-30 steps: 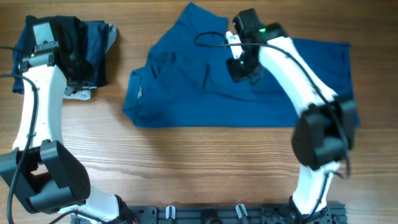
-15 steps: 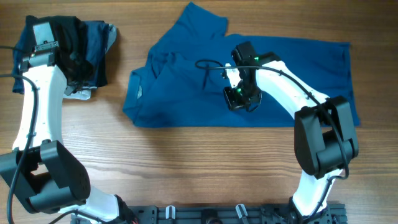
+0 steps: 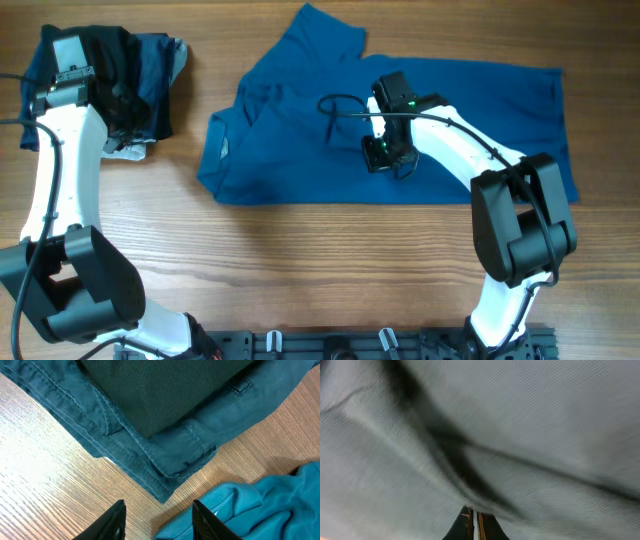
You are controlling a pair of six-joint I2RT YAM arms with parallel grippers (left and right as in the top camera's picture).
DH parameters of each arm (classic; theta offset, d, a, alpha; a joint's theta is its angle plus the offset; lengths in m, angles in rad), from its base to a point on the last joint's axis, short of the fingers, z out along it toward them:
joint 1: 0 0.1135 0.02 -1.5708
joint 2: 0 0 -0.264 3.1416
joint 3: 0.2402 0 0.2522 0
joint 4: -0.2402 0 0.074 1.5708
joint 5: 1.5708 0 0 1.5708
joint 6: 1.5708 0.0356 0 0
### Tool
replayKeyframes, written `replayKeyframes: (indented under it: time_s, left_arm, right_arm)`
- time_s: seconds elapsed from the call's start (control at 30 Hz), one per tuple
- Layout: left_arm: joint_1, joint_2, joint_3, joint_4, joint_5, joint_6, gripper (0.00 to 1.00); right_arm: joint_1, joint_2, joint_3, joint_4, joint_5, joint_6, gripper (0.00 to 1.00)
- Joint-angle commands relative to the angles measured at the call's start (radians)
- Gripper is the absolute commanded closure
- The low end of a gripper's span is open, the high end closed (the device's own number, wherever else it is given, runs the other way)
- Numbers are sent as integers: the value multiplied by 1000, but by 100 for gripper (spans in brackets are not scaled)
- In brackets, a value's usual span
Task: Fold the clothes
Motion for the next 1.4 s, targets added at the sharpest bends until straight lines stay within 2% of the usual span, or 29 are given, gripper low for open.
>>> replayKeyframes:
  time_s: [0.0,0.17,0.27,0.37,0.53,0.6,0.67,0.93,1.13,1.23,1.3,1.37]
  left_arm:
    - [2,10,6,-7,5,-3,58]
    - [2,10,6,-8,5,-3,58]
    - [2,10,6,-8,5,-2,58]
    - [2,10,6,-11,5,-3,58]
    - [2,10,6,-12,13,-3,58]
    - [2,10,6,-12,13,-3,58]
    - [2,10,6,-11,13,-3,58]
    - [2,10,6,-5,13,-3,57]
    - [2,10,6,-10,12,-3,57]
    - [2,10,6,-10,12,-2,57]
    - [2,10,6,-10,12,-2,57]
    - [2,10,6,-10,12,-2,57]
  right_arm:
    - [1,11,-4,70,155,55,96]
    - [-24,11,-4,230,237,95,96]
    - [-67,10,8,243,232,93,95]
    - [-119,-19,39,134,185,95,96]
    - [-217,-161,39,-58,58,97,96]
    - [-227,-163,37,-148,56,97,96]
    - [-227,-155,-2,-165,56,97,96]
    - [-229,-145,-215,109,120,130,96]
    - [-229,-145,-219,286,252,130,95]
    - [-230,-141,-219,382,336,187,94]
    - [-257,-142,-217,471,337,182,93]
    - [-294,-150,-169,444,285,150,94]
